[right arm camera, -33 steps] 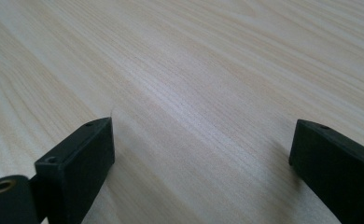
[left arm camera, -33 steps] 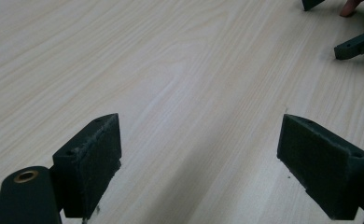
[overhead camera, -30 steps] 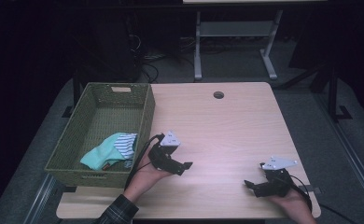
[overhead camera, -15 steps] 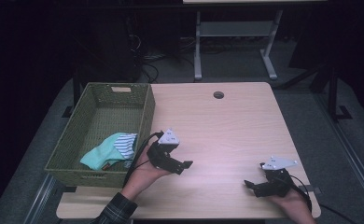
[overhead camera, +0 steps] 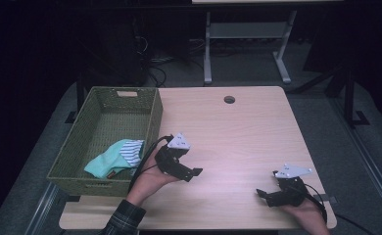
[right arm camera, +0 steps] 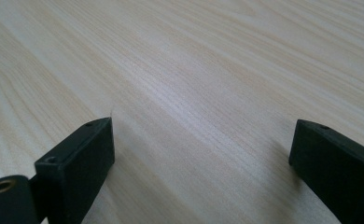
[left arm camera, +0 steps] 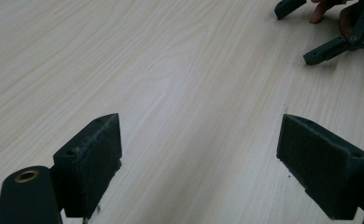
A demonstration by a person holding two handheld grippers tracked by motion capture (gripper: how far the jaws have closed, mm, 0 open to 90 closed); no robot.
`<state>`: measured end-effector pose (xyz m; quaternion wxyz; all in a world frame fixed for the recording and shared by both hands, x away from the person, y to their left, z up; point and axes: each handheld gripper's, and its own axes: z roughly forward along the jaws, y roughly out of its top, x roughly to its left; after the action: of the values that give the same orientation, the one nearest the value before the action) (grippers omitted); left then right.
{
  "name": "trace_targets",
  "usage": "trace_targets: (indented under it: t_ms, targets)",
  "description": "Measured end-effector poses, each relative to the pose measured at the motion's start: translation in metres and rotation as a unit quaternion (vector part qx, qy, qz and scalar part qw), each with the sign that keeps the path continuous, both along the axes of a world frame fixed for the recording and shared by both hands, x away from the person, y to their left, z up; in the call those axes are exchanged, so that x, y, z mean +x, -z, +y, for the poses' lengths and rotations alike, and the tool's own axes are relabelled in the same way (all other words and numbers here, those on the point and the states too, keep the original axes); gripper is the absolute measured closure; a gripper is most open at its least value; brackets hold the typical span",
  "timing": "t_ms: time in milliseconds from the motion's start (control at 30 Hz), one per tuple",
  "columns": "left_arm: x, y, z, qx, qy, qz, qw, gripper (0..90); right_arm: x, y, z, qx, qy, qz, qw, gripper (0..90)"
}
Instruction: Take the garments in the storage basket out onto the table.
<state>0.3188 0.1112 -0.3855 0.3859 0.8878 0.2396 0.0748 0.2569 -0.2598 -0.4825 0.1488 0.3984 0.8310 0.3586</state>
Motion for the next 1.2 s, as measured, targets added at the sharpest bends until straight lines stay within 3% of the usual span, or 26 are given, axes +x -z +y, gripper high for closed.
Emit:
trace_targets:
  t_ms: [133, 300, 467, 533, 1200]
  targets:
    - [0.002, -0.007, 0.001, 0.007, 0.004, -0.006, 0.9999, 13.4, 0.000, 0.000, 0.000, 0.000, 0.000, 0.000, 1.0000, 6.2]
    - [0.004, -0.014, 0.006, -0.002, 0.014, 0.003, 0.9999, 13.0, 0.000, 0.000, 0.000, 0.000, 0.000, 0.000, 1.0000, 6.1]
    - [0.006, -0.017, 0.008, 0.006, 0.027, 0.016, 0.9995, 12.0, 0.000, 0.000, 0.000, -0.001, 0.000, 0.000, 1.0000, 6.1]
    - [0.006, -0.019, 0.010, 0.012, 0.029, 0.011, 0.9994, 11.9, 0.000, 0.000, 0.000, -0.001, 0.000, 0.000, 1.0000, 6.1]
    - [0.010, -0.032, 0.035, 0.007, 0.009, 0.004, 0.9999, 13.4, 0.000, 0.000, 0.000, -0.001, -0.001, -0.001, 1.0000, 6.1]
